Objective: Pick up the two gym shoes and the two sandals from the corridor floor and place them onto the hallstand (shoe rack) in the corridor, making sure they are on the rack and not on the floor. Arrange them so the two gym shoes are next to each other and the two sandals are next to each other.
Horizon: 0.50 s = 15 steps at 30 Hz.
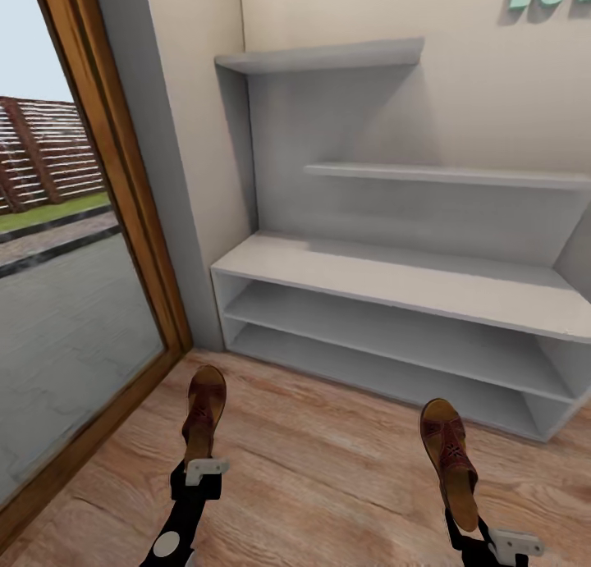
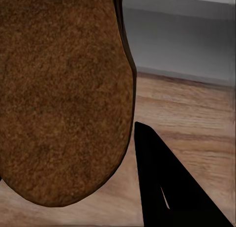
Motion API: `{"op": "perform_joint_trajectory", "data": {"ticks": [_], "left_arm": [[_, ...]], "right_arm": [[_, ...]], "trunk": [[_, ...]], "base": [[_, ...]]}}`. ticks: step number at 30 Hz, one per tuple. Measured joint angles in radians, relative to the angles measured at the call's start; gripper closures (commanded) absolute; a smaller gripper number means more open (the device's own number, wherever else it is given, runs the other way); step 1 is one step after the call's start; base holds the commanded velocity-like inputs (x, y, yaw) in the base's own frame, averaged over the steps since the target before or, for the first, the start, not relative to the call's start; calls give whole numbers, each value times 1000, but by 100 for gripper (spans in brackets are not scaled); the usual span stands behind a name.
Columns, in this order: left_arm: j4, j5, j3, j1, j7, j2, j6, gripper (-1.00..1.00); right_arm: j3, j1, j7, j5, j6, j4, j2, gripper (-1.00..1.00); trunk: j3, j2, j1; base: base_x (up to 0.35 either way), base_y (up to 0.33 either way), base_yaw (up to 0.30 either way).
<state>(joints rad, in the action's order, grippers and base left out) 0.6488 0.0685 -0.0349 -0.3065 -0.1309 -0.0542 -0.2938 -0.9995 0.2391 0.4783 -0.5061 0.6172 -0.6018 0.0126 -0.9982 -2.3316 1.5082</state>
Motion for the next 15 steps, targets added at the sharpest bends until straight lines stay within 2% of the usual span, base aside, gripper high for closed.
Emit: {"op": "perform_joint_trajectory", "data": {"ticks": [15], "left_arm": [[0,0,1,0,0,0,0,100]], "right_arm": [[0,0,0,-1,0,0,0,100]], "trunk": [[0,0,0]], "base": [[1,1,-300]]}}
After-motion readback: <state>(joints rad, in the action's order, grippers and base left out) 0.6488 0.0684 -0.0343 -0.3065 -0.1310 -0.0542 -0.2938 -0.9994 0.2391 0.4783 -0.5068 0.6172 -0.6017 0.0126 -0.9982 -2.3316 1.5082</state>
